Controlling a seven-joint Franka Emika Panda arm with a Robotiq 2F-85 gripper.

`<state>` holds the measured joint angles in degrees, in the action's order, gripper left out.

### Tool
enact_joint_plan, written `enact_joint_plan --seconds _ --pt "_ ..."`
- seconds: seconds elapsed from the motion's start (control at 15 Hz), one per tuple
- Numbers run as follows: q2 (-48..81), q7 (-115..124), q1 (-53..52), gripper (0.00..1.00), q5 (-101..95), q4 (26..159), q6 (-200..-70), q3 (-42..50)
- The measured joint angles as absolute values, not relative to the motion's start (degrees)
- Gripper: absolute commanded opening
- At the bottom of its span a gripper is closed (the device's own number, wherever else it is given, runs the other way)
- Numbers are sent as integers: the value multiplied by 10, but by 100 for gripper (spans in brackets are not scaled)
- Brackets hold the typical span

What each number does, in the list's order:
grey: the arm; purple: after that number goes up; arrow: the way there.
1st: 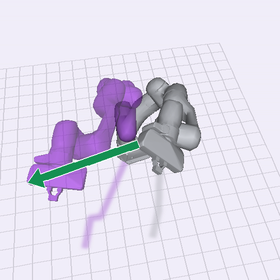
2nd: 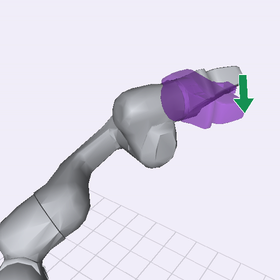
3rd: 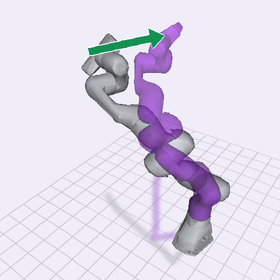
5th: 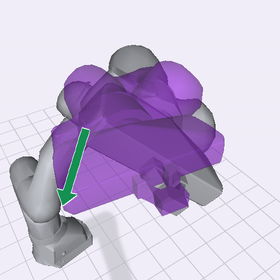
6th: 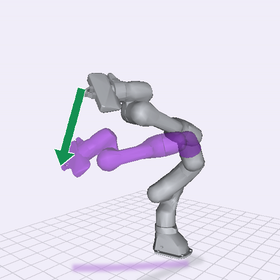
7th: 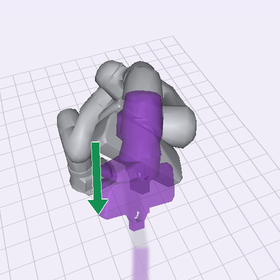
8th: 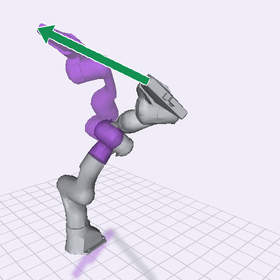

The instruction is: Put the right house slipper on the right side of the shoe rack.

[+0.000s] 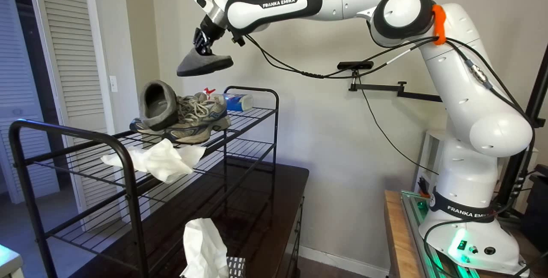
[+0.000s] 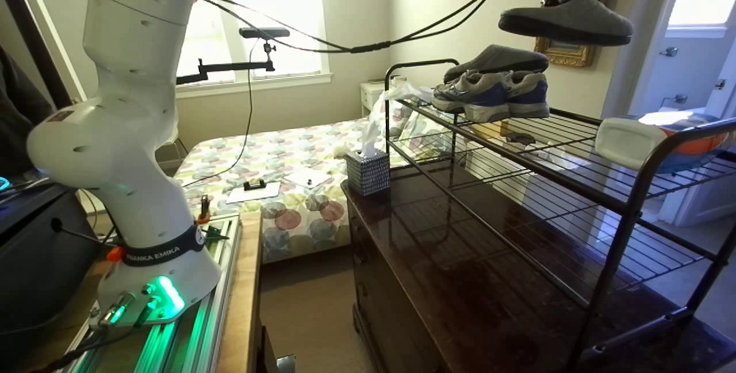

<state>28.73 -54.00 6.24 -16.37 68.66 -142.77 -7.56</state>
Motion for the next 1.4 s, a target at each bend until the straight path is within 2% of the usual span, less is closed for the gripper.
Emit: enact_joint_plan --seconds 0.6,1.4 --pt "333 -714 110 1 -115 679 -1423 -55" --pt "341 -661 62 1 -132 671 -1328 25"
